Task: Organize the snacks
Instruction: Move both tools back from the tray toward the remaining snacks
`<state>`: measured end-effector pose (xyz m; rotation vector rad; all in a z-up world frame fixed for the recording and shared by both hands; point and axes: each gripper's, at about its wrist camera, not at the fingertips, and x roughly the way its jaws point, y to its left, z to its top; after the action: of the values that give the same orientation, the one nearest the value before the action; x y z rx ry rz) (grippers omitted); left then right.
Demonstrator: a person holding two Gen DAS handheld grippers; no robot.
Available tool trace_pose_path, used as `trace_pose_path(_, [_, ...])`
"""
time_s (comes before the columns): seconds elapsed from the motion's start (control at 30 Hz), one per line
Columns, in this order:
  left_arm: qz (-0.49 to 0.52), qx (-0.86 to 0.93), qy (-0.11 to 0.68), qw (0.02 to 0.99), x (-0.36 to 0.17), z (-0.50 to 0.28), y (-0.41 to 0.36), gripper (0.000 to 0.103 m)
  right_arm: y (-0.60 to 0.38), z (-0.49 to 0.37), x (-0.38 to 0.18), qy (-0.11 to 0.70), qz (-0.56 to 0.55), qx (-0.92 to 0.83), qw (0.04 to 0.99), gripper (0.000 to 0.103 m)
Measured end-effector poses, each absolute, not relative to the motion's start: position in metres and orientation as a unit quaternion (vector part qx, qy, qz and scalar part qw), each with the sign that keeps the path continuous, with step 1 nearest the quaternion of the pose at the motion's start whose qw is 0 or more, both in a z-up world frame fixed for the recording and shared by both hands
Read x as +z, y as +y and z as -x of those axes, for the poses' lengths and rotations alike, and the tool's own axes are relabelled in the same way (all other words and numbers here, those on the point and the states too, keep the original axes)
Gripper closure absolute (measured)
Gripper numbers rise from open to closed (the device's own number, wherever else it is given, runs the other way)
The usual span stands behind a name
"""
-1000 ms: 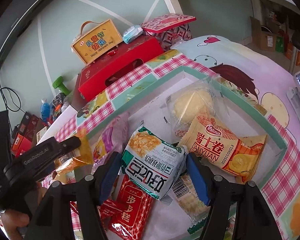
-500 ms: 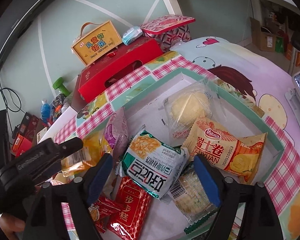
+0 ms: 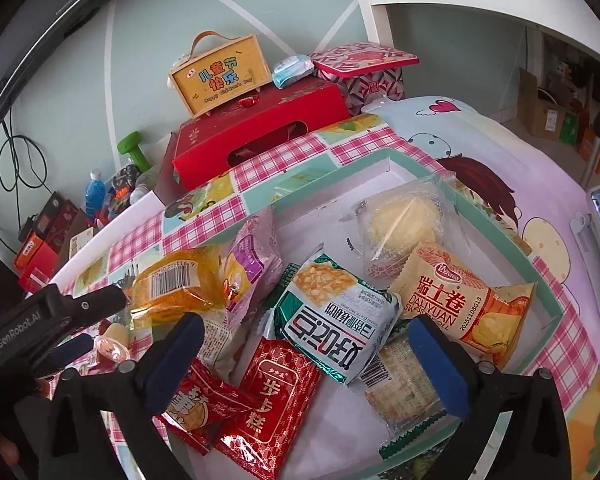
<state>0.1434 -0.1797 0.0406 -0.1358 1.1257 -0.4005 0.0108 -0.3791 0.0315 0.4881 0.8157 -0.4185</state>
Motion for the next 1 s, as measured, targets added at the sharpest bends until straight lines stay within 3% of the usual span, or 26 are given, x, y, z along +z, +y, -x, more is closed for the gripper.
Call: trace_pose_path(1.0, [0.077,-0.082,0.537,0.836,0.042,-0.136,-0.079,0.003,-0.293,-0.033,0.049,0.393,-0.166,-0.127,0.895,0.0])
